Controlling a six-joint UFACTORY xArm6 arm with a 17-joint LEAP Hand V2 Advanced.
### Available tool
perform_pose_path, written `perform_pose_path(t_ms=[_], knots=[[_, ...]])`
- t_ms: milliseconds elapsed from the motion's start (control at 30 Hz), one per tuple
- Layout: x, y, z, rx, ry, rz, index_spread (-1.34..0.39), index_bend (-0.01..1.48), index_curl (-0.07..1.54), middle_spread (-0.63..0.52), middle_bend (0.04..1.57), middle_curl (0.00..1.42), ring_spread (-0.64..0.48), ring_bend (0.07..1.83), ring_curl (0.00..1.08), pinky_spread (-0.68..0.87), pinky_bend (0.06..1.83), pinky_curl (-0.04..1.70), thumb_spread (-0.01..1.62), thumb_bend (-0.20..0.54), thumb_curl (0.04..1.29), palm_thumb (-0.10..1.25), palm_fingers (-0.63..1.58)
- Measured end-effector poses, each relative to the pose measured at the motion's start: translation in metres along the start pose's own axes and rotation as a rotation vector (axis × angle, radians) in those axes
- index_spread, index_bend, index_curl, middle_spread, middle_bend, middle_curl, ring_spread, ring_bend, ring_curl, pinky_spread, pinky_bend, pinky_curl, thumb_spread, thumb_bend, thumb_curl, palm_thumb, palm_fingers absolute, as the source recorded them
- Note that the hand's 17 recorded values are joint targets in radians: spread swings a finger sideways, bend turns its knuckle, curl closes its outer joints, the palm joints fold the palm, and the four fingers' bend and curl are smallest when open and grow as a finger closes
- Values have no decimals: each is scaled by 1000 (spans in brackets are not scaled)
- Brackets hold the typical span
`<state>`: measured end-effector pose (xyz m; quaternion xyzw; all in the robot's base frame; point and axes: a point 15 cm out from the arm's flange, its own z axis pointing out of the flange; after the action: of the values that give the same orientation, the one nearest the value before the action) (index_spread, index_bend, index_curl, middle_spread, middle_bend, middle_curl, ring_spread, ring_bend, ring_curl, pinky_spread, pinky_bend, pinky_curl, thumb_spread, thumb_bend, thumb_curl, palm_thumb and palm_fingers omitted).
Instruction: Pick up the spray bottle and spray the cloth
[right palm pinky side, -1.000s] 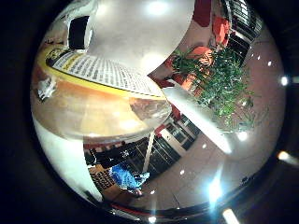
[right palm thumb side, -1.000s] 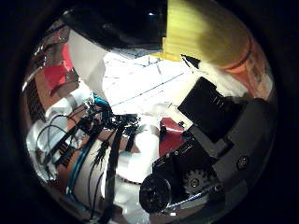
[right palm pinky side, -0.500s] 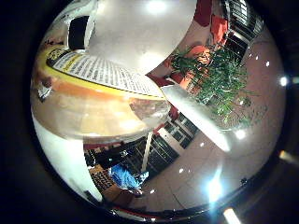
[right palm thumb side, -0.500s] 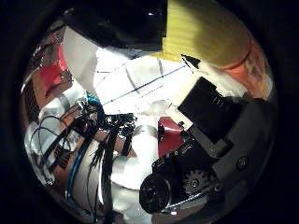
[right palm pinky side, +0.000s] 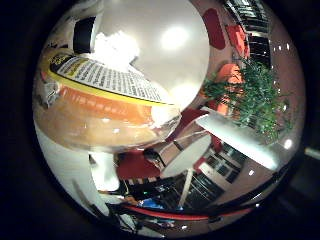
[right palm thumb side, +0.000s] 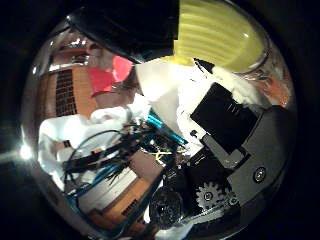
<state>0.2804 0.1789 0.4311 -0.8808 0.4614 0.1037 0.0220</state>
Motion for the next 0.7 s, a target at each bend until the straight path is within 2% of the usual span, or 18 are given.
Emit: perform_pose_path(t_ms=[233,433,600,700], knots=[[-65,-64,-36,288,-311,-12,-193,1177,741,-96,1387,646,-179,1430,678,-179,1031,1364,1012,-13,747,1036,1165],[-79,-92,-7,399,-534,43,-193,1175,743,-95,1389,645,-178,1434,670,-180,1030,1365,1000,-13,752,1031,1166],[-73,-93,47,432,-630,113,-194,1172,744,-95,1389,643,-177,1438,665,-180,1028,1366,994,-13,762,1033,1168],[-74,-96,62,474,-682,119,-194,1171,745,-95,1389,642,-176,1440,661,-180,1027,1366,989,-13,766,1035,1169]])
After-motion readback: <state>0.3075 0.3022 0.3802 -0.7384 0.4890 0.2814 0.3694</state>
